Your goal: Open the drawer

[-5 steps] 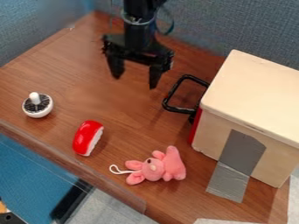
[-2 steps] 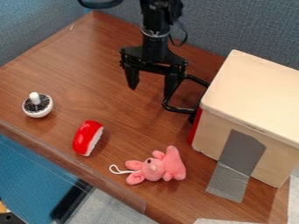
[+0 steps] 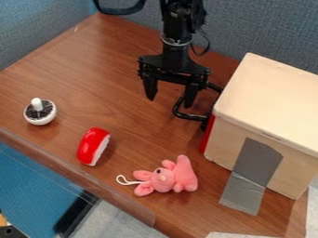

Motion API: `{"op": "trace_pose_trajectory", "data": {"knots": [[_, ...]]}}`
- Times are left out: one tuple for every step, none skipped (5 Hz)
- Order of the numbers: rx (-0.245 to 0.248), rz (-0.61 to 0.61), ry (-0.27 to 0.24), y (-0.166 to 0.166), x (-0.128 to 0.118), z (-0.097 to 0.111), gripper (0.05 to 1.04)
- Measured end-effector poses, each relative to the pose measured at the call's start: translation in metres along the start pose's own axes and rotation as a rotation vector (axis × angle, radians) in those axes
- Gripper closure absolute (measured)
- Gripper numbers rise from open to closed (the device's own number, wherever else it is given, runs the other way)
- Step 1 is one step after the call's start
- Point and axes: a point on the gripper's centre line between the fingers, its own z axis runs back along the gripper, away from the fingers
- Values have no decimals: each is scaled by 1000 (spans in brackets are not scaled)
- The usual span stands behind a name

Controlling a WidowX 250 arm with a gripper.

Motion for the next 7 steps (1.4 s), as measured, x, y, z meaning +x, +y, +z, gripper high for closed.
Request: {"op": "trace_pose_trajectory", "data": {"knots": [[21, 7, 23, 1, -2, -13, 83], [34, 20, 59, 2, -8, -28, 119], [31, 27, 54, 2, -6, -27, 392], [39, 26, 39, 3, -5, -24, 688], [45, 21, 26, 6, -2, -18, 890], [69, 27, 29, 19, -1, -19, 928], [114, 43, 23, 43, 5, -18, 929]]}}
